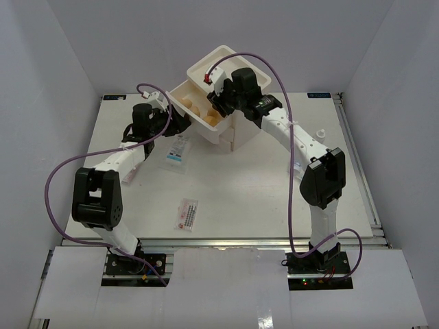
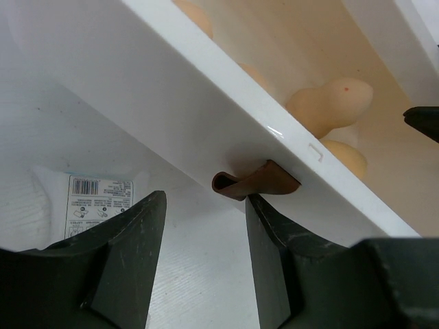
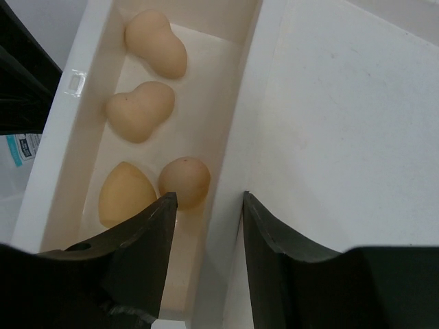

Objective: Organize the makeup

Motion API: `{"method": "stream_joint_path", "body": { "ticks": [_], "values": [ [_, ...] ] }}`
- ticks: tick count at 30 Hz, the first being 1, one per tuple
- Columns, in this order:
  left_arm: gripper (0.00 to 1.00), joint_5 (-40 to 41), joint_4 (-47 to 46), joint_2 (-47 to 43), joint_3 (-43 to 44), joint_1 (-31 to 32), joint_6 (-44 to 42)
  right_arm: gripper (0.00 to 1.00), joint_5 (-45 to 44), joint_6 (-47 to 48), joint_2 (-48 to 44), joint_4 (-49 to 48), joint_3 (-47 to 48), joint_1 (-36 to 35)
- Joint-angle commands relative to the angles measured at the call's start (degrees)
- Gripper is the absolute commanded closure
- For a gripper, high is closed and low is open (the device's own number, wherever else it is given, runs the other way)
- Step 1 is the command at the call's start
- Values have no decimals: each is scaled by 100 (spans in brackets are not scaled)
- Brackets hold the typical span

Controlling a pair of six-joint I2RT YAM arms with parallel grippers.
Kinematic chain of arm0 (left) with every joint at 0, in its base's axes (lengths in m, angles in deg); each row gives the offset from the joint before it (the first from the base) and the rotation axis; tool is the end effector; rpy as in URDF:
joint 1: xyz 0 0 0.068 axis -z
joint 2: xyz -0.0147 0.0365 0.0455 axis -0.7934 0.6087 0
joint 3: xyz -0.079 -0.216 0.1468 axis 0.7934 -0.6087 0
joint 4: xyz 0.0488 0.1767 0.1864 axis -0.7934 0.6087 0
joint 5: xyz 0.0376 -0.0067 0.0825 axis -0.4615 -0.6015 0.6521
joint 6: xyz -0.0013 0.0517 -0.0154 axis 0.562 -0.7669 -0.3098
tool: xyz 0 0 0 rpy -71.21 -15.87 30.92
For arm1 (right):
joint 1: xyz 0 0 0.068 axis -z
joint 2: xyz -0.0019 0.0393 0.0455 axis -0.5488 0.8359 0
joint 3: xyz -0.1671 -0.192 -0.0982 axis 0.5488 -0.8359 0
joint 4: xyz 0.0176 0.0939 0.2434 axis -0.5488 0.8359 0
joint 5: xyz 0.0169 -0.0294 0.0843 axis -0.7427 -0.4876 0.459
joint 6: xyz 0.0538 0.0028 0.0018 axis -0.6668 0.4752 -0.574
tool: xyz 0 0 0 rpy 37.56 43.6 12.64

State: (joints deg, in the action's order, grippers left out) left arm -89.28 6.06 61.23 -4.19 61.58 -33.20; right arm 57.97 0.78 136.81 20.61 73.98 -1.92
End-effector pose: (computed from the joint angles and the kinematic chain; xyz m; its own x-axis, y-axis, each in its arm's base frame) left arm 0.3750 -0.0742 0.2592 -0.5617 -0.3296 -0.7588 0.2851 0.7839 -0.5515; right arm 0.3895 0.2811 0.3663 0.0127 -0.4849 -0.8745 -0.7389 0.5847 -0.3349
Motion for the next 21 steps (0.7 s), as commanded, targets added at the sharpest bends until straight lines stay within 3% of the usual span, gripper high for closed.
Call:
{"method": "stream_joint_path", "body": {
  "ticks": [1, 10, 12, 16, 21],
  "values": [
    [39, -235, -879, -409, -64, 147, -156, 49, 530, -214, 306, 134, 356, -335],
    [39, -230, -887, -645, -216, 147, -311, 51, 391, -540, 961, -256, 990, -252],
    [39, -210, -892, -659, -239, 147, -351, 55, 408, -586, 1111, -260, 1134, -249],
    [39, -190, -935, -603, -239, 147, -404, 78, 668, -630, 1234, -177, 1286, -190],
    [40, -253, -1121, -466, -239, 147, -449, 86, 1392, -649, 983, 39, 1121, -170]
  ]
}}
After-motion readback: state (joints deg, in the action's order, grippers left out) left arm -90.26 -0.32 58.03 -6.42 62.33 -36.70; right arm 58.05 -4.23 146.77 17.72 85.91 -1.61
